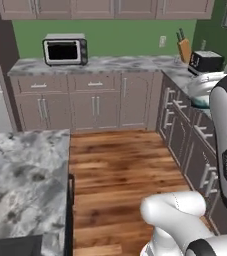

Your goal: There is a tray on the dining counter. Grab the cup, mug, and pitcher and place them on the tray. The pitcher may be placed next to the tray if it cannot fit the tray.

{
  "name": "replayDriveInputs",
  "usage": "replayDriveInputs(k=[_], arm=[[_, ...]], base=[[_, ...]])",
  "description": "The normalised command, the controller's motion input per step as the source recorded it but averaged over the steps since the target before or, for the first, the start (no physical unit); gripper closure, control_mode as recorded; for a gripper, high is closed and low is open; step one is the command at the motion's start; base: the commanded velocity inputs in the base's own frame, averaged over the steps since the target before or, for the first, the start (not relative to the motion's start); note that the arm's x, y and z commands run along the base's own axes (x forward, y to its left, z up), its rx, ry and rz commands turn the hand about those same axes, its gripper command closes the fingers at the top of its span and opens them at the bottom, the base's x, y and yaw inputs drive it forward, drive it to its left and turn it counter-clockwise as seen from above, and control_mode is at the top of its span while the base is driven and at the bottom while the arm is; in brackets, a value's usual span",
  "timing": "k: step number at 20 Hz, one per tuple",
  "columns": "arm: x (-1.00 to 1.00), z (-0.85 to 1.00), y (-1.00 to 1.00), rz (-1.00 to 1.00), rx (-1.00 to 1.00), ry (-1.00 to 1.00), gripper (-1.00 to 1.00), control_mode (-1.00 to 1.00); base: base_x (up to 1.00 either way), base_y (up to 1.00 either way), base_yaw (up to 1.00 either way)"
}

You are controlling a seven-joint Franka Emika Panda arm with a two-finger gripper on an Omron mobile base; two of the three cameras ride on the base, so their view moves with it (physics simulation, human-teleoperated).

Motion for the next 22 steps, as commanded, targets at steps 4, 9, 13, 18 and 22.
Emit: replayDriveInputs(k=[4, 9, 13, 18, 22], arm=[[0.00, 0.00, 0.00, 0.00, 0.00, 0.00, 1.00, 1.00], [0.00, 0.00, 0.00, 0.00, 0.00, 0.00, 1.00, 1.00], [0.00, 0.00, 0.00, 0.00, 0.00, 0.00, 1.00, 1.00], [0.00, 0.00, 0.00, 0.00, 0.00, 0.00, 1.00, 1.00], [0.00, 0.00, 0.00, 0.00, 0.00, 0.00, 1.00, 1.00]], base=[[0.88, -0.27, 0.23], [0.90, -0.32, 0.27], [0.88, -0.39, 0.34], [0.62, -0.45, 0.51], [0.42, -0.55, 0.65]])
